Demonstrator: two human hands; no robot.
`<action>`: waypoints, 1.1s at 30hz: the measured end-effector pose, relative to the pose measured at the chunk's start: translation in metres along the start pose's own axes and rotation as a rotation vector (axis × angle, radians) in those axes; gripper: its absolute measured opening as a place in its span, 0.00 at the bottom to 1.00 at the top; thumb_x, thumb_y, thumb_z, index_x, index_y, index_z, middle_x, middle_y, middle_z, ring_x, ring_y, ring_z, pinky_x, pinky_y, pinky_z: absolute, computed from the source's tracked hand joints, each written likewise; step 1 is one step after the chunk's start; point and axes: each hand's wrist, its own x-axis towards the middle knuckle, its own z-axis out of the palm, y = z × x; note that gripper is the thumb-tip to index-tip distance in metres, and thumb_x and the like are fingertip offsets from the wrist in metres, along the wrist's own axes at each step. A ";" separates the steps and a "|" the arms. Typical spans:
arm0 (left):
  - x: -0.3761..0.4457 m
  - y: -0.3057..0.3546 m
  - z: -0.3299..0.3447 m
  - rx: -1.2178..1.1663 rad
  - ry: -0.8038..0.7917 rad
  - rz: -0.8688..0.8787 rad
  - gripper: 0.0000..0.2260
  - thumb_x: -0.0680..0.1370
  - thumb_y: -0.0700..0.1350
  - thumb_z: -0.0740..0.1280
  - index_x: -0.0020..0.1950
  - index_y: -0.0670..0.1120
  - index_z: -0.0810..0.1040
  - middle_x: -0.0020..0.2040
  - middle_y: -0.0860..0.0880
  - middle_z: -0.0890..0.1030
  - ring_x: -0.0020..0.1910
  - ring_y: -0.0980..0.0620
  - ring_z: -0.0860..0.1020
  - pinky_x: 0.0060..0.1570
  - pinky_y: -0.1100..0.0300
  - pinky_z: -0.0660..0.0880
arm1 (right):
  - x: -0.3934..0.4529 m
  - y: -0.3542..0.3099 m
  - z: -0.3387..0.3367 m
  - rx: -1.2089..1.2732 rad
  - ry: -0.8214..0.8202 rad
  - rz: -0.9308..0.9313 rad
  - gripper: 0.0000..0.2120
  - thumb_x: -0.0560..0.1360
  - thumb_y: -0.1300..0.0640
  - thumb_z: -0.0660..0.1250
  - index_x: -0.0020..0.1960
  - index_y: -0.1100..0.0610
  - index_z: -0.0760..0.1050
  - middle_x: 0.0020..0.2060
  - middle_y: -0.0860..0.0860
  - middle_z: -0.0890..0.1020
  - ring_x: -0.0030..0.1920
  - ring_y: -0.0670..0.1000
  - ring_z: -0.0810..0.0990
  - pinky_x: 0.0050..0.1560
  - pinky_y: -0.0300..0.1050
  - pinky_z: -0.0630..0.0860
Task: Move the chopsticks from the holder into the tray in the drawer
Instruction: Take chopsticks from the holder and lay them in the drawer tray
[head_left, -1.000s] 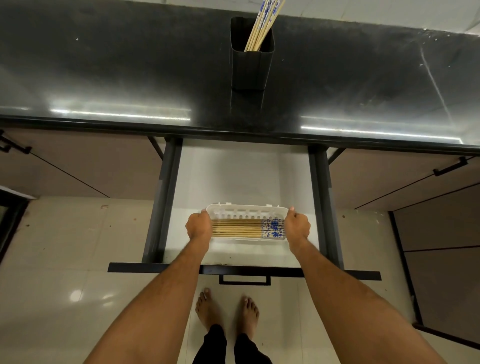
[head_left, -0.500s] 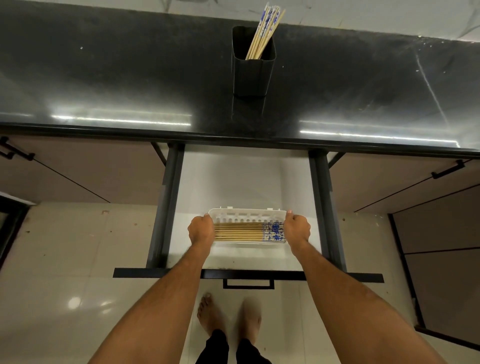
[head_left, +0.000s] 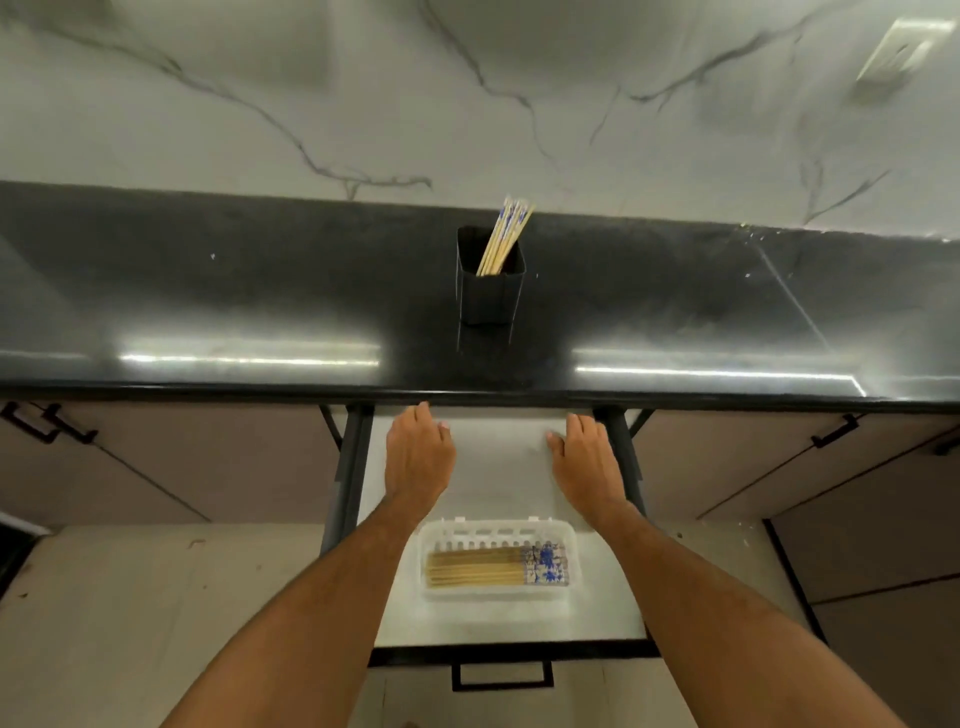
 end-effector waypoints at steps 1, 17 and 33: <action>0.009 0.008 -0.009 0.021 0.023 0.063 0.15 0.84 0.45 0.59 0.67 0.39 0.74 0.59 0.41 0.79 0.58 0.45 0.78 0.60 0.54 0.74 | 0.007 -0.006 -0.011 -0.041 0.008 -0.041 0.20 0.85 0.49 0.57 0.69 0.61 0.71 0.62 0.56 0.77 0.62 0.55 0.75 0.64 0.46 0.73; 0.173 0.134 -0.068 0.126 0.205 0.427 0.13 0.82 0.48 0.63 0.64 0.43 0.75 0.56 0.46 0.81 0.52 0.52 0.79 0.54 0.58 0.78 | 0.164 -0.087 -0.117 -0.161 0.293 -0.342 0.19 0.83 0.48 0.62 0.67 0.60 0.72 0.60 0.55 0.80 0.59 0.53 0.78 0.60 0.48 0.79; 0.303 0.146 0.026 0.150 0.088 0.454 0.16 0.85 0.52 0.57 0.66 0.43 0.74 0.60 0.46 0.80 0.56 0.50 0.77 0.60 0.57 0.74 | 0.332 -0.083 -0.068 0.033 0.138 -0.274 0.15 0.84 0.51 0.61 0.66 0.59 0.72 0.61 0.56 0.77 0.60 0.54 0.74 0.60 0.47 0.77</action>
